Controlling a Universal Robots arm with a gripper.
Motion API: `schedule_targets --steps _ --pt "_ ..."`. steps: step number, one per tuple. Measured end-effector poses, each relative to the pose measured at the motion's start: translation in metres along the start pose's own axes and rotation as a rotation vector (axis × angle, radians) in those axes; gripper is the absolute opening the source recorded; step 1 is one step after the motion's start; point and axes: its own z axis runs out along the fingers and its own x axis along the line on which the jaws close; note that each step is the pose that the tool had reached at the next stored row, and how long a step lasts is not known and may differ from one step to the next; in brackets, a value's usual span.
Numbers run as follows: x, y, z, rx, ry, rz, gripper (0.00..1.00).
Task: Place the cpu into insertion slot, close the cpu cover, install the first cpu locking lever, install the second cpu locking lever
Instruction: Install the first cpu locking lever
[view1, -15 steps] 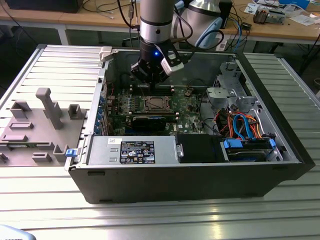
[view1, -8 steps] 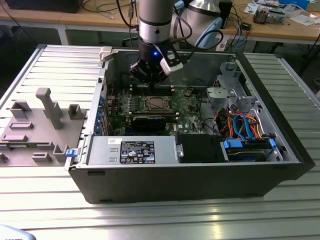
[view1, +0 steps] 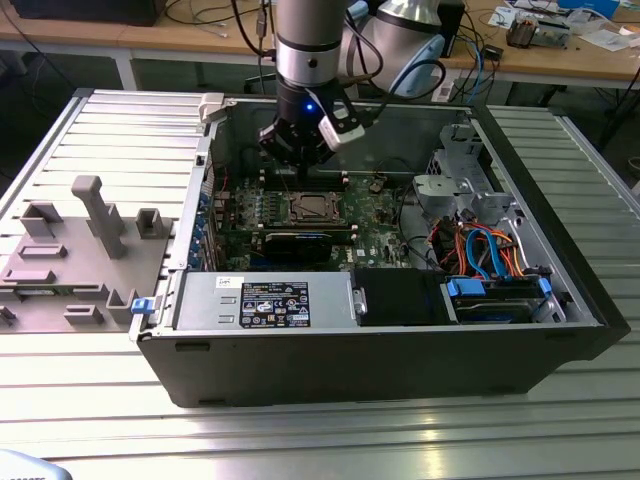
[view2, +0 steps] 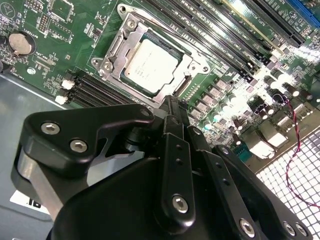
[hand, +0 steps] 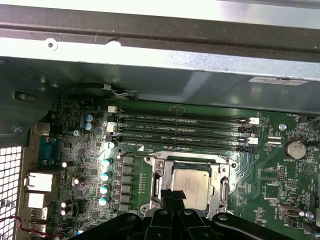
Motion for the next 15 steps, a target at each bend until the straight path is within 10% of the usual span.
schedule_targets --steps 15 --pt "0.0034 0.0003 0.0000 -0.0148 -0.0013 0.000 0.11"
